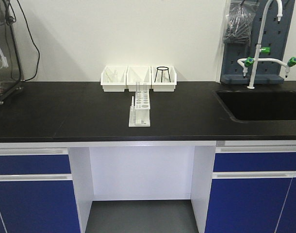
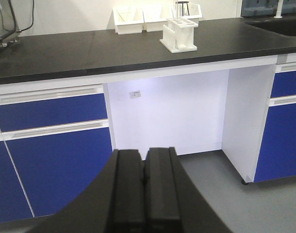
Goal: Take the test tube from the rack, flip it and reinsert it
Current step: 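Drive the base toward the white test-tube rack on the bench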
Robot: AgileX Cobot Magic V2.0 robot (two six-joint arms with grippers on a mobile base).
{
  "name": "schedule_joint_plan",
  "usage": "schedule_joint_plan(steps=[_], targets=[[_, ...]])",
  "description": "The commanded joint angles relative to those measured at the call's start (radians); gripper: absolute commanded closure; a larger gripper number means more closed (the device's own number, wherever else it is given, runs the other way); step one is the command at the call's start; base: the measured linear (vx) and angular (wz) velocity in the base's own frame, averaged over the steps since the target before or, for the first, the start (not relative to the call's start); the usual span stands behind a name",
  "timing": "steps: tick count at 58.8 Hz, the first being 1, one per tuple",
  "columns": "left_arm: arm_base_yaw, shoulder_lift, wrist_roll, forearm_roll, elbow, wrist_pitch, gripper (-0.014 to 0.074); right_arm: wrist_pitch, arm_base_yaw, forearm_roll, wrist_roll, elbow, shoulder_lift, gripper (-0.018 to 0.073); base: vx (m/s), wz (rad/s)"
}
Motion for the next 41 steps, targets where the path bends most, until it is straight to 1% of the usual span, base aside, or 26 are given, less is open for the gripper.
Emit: schedule_joint_plan(steps=[1,41], targets=[[0.0,-0.008,-0.009,-0.005,-0.004,-0.079,0.0602,-0.074,-0.005,-0.003,-0.005,0.002,-0.013,0.057,0.0,0.01],[0.0,-0.008,-0.009,-0.005,-0.004,-0.079,0.0602,-0.074,-0.005,-0.004,-0.005,0.002,-0.013,0.057,0.0,0.0]])
